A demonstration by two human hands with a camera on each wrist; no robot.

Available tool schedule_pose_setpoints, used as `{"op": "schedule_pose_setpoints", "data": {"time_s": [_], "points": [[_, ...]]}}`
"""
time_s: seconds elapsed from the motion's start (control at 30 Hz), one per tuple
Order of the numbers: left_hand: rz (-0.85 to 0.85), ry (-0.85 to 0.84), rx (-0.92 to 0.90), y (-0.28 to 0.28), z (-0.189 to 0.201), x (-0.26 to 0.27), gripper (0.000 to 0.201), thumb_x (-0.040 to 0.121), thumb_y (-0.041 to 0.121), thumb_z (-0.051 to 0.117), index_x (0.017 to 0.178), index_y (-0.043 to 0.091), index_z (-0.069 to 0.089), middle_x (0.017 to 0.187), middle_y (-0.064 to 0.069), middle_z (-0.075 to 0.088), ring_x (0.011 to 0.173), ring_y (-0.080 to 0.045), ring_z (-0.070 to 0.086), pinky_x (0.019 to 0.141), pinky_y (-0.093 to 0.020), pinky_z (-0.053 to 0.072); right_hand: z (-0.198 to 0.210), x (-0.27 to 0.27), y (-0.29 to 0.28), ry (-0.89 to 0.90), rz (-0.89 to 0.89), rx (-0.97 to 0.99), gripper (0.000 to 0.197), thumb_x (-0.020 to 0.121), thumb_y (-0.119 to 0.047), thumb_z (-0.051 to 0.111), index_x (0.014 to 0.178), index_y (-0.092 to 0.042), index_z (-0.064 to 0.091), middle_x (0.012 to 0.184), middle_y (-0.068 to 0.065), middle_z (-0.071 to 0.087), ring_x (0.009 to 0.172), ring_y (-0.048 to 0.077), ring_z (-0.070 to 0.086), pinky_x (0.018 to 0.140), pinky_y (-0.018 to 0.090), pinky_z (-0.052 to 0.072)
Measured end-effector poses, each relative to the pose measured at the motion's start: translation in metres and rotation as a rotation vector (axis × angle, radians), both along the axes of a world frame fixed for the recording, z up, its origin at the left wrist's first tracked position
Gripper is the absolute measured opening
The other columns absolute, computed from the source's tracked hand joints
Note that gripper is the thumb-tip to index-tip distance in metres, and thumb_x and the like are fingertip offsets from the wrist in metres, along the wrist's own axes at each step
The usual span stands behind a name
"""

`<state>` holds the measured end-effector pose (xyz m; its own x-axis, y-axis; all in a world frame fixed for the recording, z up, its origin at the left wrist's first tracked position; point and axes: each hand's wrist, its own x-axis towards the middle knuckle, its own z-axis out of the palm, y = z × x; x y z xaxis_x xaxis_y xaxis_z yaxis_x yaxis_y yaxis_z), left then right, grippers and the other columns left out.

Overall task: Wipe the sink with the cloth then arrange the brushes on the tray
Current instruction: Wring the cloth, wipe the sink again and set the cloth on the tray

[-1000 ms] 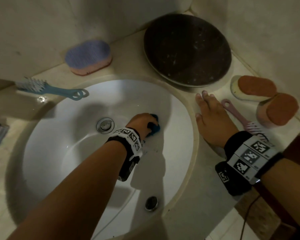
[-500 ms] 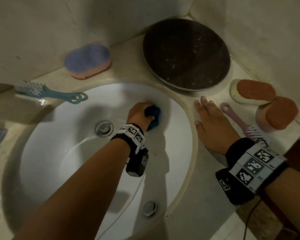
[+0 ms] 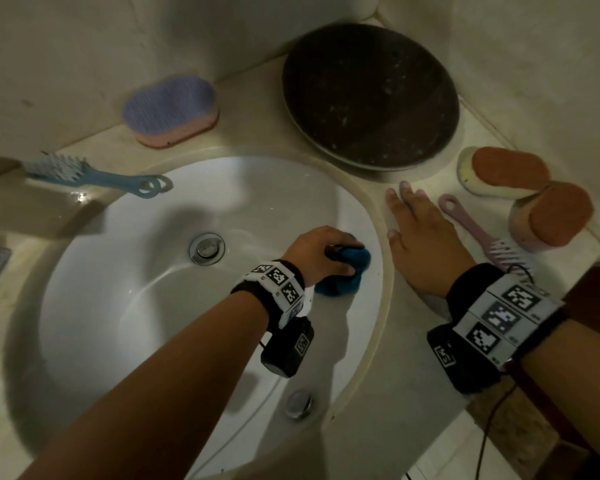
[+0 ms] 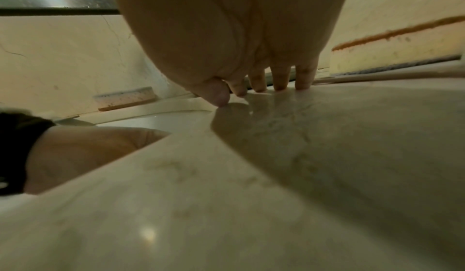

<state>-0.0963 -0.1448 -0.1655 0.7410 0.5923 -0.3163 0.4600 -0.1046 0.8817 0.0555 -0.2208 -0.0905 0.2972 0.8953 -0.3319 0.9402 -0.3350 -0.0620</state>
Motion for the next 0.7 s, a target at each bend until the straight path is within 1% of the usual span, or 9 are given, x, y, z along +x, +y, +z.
{"op": "schedule_pose_setpoints", "data": {"time_s": [0.07, 0.17, 0.23, 0.3, 0.4, 0.5, 0.53, 0.6, 0.7], "points": [[-0.041, -0.017, -0.008, -0.002, 0.005, 0.001, 0.048, 0.073, 0.009, 0.077, 0.118, 0.021, 0.065, 0.123, -0.001, 0.056, 0.103, -0.009, 0.054, 0.100, -0.022, 0.040, -0.001, 0.000, 0.000, -0.006, 0.008, 0.005, 0.063, 0.098, -0.024, 0.035, 0.151, -0.016, 0.002, 0.159, 0.007, -0.002, 0.147, 0.026, 0.002, 0.119, 0.038, 0.006], [-0.033, -0.077, -0.058, -0.006, 0.014, 0.004, 0.049, 0.072, 0.004, 0.076, 0.118, 0.019, 0.065, 0.123, 0.000, 0.057, 0.098, -0.007, 0.056, 0.091, -0.014, 0.042, -0.001, 0.000, 0.000, -0.005, 0.006, 0.011, 0.063, 0.097, -0.023, 0.036, 0.151, -0.016, 0.003, 0.159, 0.007, -0.002, 0.147, 0.026, 0.002, 0.119, 0.038, 0.005], [-0.026, -0.091, -0.066, -0.009, 0.017, 0.005, 0.049, 0.071, 0.003, 0.077, 0.116, 0.018, 0.065, 0.123, 0.000, 0.057, 0.097, -0.008, 0.057, 0.089, -0.013, 0.043, -0.001, -0.001, 0.000, -0.008, 0.004, 0.020, 0.063, 0.097, -0.022, 0.036, 0.151, -0.016, 0.003, 0.159, 0.008, -0.001, 0.147, 0.026, 0.003, 0.119, 0.038, 0.005], [-0.049, -0.075, -0.038, -0.012, 0.018, 0.005, 0.046, 0.070, 0.003, 0.077, 0.113, 0.017, 0.067, 0.121, 0.000, 0.058, 0.101, -0.011, 0.058, 0.092, -0.016, 0.043, -0.002, -0.002, 0.000, -0.025, 0.004, 0.024, 0.063, 0.097, -0.022, 0.036, 0.151, -0.016, 0.004, 0.159, 0.008, -0.001, 0.147, 0.026, 0.003, 0.119, 0.038, 0.005], [-0.188, 0.001, 0.086, -0.018, 0.015, 0.001, 0.040, 0.070, 0.006, 0.077, 0.108, 0.015, 0.069, 0.119, -0.003, 0.061, 0.109, -0.015, 0.056, 0.097, -0.020, 0.040, -0.003, -0.002, 0.000, -0.027, 0.005, 0.022, 0.063, 0.097, -0.021, 0.037, 0.151, -0.015, 0.005, 0.159, 0.008, 0.000, 0.147, 0.027, 0.004, 0.119, 0.038, 0.005], [-0.397, 0.221, 0.182, -0.021, 0.008, -0.013, 0.033, 0.074, 0.014, 0.072, 0.107, 0.019, 0.070, 0.117, -0.005, 0.064, 0.110, -0.022, 0.058, 0.099, -0.026, 0.043, -0.002, -0.001, 0.001, -0.009, 0.000, 0.029, 0.063, 0.096, -0.020, 0.038, 0.151, -0.014, 0.007, 0.159, 0.009, 0.002, 0.147, 0.028, 0.005, 0.119, 0.038, 0.006], [-0.439, 0.290, 0.195, -0.021, 0.005, -0.019, 0.032, 0.077, 0.016, 0.070, 0.109, 0.019, 0.069, 0.117, -0.005, 0.064, 0.111, -0.024, 0.058, 0.099, -0.028, 0.043, -0.002, -0.001, 0.000, -0.005, 0.002, 0.029, 0.063, 0.096, -0.020, 0.038, 0.151, -0.014, 0.007, 0.159, 0.010, 0.002, 0.147, 0.028, 0.005, 0.119, 0.038, 0.006], [-0.449, 0.351, 0.193, -0.020, 0.003, -0.026, 0.033, 0.081, 0.019, 0.067, 0.114, 0.018, 0.067, 0.121, -0.005, 0.063, 0.113, -0.023, 0.056, 0.099, -0.024, 0.041, -0.003, -0.001, 0.000, -0.002, 0.006, 0.027, 0.063, 0.096, -0.020, 0.038, 0.151, -0.014, 0.007, 0.159, 0.010, 0.002, 0.147, 0.028, 0.005, 0.119, 0.038, 0.006], [-0.354, 0.296, 0.245, -0.019, 0.009, -0.017, 0.030, 0.085, 0.021, 0.063, 0.115, 0.019, 0.066, 0.122, -0.003, 0.063, 0.115, -0.020, 0.056, 0.091, -0.016, 0.035, -0.002, -0.001, 0.001, -0.005, 0.000, 0.018, 0.063, 0.096, -0.020, 0.037, 0.151, -0.014, 0.006, 0.159, 0.009, 0.000, 0.147, 0.028, 0.004, 0.119, 0.038, 0.006]]}}
